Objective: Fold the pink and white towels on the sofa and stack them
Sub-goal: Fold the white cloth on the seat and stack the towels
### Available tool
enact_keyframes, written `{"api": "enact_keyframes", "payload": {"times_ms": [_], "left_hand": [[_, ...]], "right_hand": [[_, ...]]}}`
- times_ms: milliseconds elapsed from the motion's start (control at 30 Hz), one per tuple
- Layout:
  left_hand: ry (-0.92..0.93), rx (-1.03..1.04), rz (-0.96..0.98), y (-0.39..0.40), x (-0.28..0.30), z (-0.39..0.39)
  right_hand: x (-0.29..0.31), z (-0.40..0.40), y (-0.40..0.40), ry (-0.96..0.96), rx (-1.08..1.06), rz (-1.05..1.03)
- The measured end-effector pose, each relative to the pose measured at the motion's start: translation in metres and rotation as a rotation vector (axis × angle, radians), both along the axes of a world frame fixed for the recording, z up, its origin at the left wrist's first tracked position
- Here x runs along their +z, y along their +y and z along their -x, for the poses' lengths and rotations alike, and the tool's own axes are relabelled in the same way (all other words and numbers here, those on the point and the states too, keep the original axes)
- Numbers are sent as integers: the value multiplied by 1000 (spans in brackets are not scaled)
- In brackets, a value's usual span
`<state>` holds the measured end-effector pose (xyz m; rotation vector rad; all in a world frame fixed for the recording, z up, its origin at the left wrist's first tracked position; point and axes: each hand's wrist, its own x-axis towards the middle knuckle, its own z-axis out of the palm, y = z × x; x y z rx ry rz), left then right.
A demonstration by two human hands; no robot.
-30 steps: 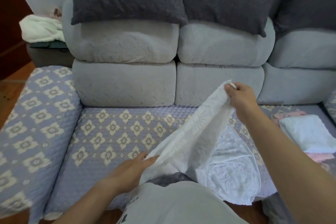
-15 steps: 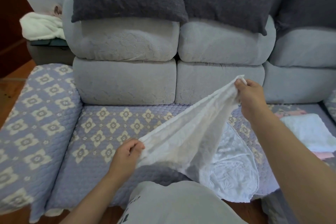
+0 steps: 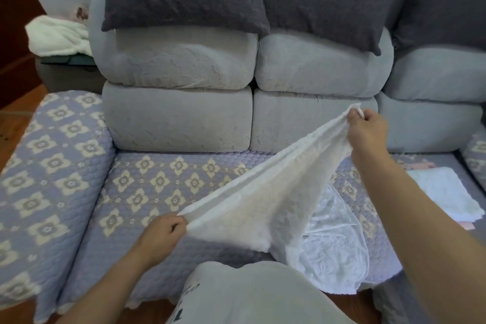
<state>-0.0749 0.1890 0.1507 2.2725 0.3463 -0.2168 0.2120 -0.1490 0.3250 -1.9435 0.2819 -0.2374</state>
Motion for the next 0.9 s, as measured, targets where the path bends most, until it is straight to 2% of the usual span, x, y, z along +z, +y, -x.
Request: {"api": "enact_keyframes", "payload": {"times_ms": [100,133,233,300,400,500,567,633,700,800,900], "left_hand": [[-127,-186,-232,27,19,-2],[-181,-191,-245,32,25,-4],[-313,23,9,31,53,-10],[-255,165,198,28,66,-12],[-219,174,271,32,72,-12],[-257,234,320,35,77,-13],[-339,391,421,32,81,-17],[-407,618,610,32,83,-28],[-417,751,771,37,83,-42],[-413,753,680,51,96,-60],[-502,647,370,69,148,-92]], "right_hand": [[4,-1,-11,-19,26,84],[6,-1,-13,-30,29,101],[11,-4,-16,-69,5,100],[12,-8,-17,-69,-21,93],[14,-11,-13,-61,-39,74],[15,-14,-9,-85,-55,75],[16,-16,-6,-122,-41,79],[20,-16,3,-138,42,111],[25,-15,11,-115,121,179],[37,-23,13,-166,25,137],[73,-37,12,-184,84,134]]}}
